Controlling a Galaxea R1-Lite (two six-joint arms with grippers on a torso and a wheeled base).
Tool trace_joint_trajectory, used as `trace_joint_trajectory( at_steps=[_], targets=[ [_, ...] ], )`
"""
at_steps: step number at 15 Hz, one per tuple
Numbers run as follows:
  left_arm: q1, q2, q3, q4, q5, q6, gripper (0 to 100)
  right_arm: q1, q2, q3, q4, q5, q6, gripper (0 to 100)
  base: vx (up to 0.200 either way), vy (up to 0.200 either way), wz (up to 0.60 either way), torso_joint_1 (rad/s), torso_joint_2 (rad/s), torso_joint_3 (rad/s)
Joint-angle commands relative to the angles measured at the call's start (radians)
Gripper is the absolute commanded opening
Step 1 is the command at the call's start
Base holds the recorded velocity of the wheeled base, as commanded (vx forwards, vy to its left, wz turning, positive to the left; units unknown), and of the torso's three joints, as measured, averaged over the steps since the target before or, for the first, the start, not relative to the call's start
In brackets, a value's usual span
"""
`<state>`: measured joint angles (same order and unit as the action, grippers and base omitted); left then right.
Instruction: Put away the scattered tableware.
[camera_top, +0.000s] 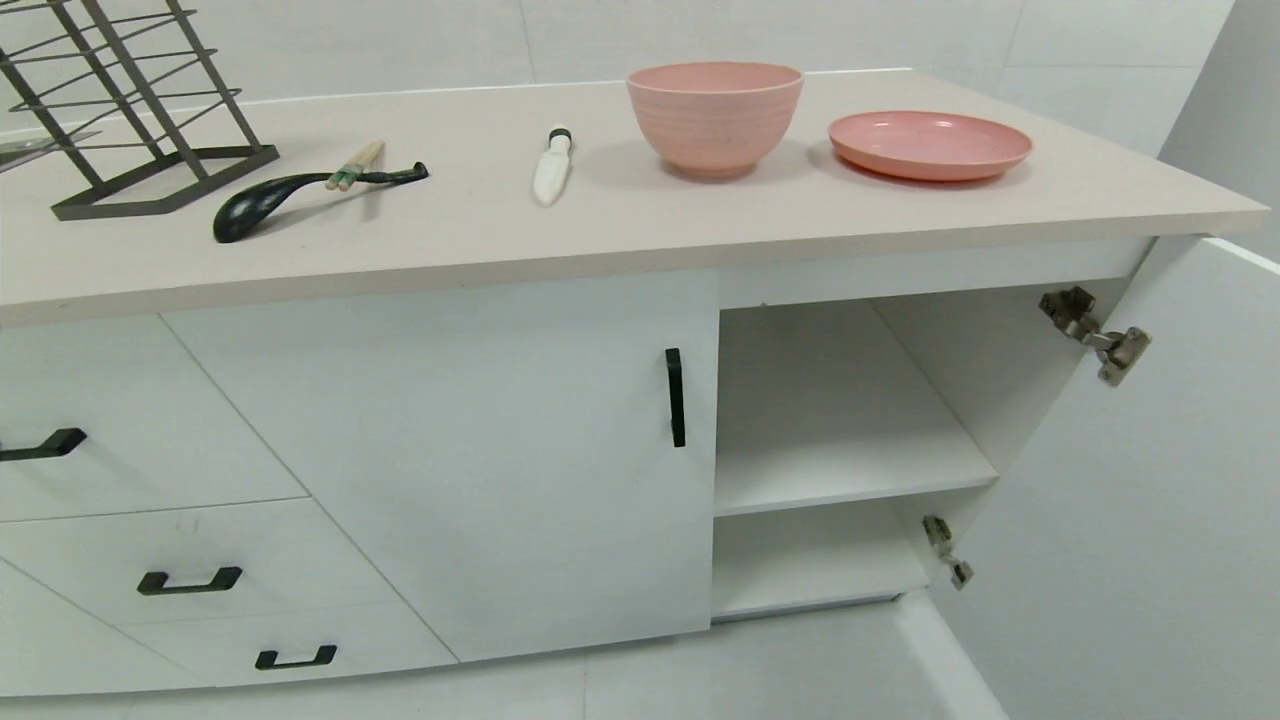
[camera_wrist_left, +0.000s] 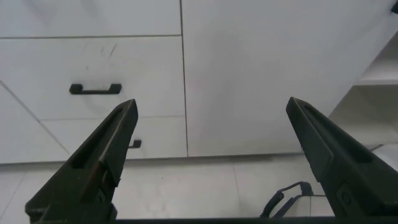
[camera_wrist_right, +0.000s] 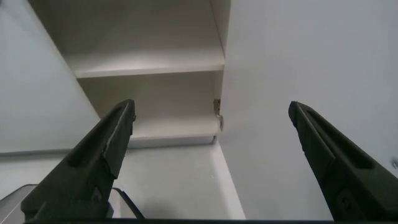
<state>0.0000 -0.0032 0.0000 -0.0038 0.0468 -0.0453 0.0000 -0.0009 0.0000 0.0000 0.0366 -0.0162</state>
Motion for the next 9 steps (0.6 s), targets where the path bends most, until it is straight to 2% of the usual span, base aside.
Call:
trace_joint_trajectory(
  at_steps=[1, 9],
  targets=[
    [0.000, 0.003, 0.000, -0.001, 0.001, -0.001, 100, 0.000, 0.001, 0.000, 0.000, 0.000, 0.002, 100, 0.000, 0.000, 0.00, 0.000, 0.00, 0.000],
    [0.000, 0.003, 0.000, -0.001, 0.001, -0.001, 100, 0.000, 0.001, 0.000, 0.000, 0.000, 0.007, 100, 0.000, 0.000, 0.00, 0.009, -0.01, -0.003]
  ],
)
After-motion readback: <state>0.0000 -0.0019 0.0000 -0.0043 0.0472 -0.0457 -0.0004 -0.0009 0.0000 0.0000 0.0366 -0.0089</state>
